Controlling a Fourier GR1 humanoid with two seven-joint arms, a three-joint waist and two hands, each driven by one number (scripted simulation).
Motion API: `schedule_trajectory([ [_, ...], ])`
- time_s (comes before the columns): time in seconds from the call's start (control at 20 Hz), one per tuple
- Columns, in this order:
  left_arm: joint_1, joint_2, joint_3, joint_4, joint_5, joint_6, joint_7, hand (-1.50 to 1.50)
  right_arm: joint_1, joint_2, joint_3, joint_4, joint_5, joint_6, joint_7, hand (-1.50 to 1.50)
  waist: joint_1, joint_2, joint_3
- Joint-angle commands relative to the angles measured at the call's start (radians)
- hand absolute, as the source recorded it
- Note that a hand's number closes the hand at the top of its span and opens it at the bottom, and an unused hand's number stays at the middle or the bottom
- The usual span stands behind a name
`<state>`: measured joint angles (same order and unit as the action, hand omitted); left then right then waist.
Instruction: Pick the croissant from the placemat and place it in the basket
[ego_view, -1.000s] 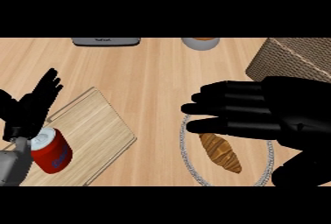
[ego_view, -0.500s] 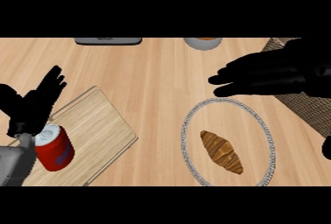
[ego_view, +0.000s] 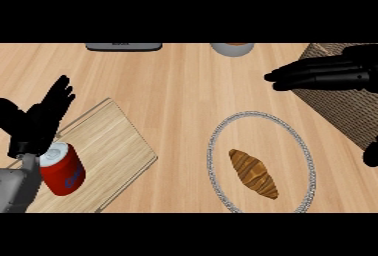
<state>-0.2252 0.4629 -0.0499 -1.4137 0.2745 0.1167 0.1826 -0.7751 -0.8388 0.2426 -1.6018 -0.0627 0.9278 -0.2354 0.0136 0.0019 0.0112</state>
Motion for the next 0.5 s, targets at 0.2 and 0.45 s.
schedule_trajectory([
  [0.2,0.024,-0.033,0.002,0.077,-0.016,-0.023,-0.04,0.0,0.182,0.062,0.074,-0.026,0.152,-0.058,-0.248,-1.5,-0.01,0.004,-0.01],
  [0.45,-0.038,-0.015,0.02,0.082,-0.008,-0.044,0.003,0.0,0.212,0.138,0.171,0.111,0.324,-0.221,-0.404,-1.5,0.005,0.008,-0.01],
])
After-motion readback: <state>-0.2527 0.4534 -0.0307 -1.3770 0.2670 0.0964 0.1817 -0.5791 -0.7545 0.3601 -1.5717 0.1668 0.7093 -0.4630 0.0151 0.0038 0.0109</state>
